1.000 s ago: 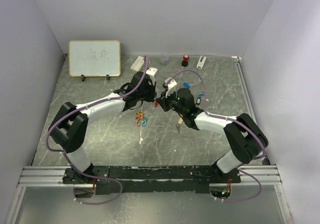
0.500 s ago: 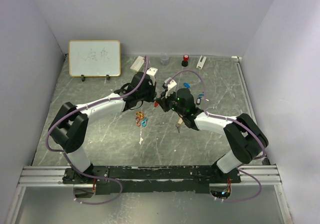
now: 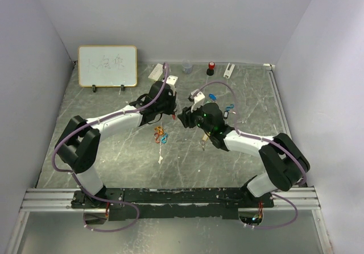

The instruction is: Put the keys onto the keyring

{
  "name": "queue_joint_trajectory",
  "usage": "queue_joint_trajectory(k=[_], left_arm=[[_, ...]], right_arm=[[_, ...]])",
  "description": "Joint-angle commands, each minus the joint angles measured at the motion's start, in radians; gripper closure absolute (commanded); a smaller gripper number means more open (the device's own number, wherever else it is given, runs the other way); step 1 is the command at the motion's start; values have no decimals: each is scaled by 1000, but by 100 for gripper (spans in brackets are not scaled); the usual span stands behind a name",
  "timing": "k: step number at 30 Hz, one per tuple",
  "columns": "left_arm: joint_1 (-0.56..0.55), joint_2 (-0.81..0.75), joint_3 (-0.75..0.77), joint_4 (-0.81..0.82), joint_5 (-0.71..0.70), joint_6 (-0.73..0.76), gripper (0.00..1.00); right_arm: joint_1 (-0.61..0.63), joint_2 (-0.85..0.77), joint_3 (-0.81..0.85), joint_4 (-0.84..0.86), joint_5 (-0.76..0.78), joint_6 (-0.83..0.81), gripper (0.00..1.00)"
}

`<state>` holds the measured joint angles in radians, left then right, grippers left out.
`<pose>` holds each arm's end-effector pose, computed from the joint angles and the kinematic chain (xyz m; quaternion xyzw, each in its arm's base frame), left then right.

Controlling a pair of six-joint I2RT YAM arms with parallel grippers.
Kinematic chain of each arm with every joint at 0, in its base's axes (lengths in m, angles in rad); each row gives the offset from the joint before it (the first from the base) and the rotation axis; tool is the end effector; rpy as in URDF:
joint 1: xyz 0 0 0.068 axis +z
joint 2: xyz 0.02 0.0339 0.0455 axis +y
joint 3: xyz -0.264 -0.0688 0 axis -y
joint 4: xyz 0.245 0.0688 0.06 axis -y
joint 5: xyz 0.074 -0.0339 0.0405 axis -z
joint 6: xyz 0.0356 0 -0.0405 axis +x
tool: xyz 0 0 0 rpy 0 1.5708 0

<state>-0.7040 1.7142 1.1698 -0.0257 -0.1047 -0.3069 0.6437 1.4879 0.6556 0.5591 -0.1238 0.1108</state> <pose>0.3001 -0.2499 0.2402 0.1482 0.8640 -0.1918 0.4414 0.2475 0.1912 0.2063 -0.2455 0.7574 0.2680 0.5425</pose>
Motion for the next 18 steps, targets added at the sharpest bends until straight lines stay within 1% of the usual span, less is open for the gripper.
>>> queue_joint_trajectory(k=[1, 7, 14, 18], left_arm=[[-5, -12, 35, 41, -16, -8, 93], [-4, -23, 24, 47, -18, -11, 93], [-2, -44, 0, 70, -19, -13, 93], [-1, -54, -14, 83, -20, -18, 93]], right_arm=[[-2, -26, 7, -20, 125, 44, 57], [-20, -3, 31, -16, 70, 96, 58], [-70, 21, 34, 49, -73, 197, 63], [-117, 41, 42, 78, -193, 275, 68]])
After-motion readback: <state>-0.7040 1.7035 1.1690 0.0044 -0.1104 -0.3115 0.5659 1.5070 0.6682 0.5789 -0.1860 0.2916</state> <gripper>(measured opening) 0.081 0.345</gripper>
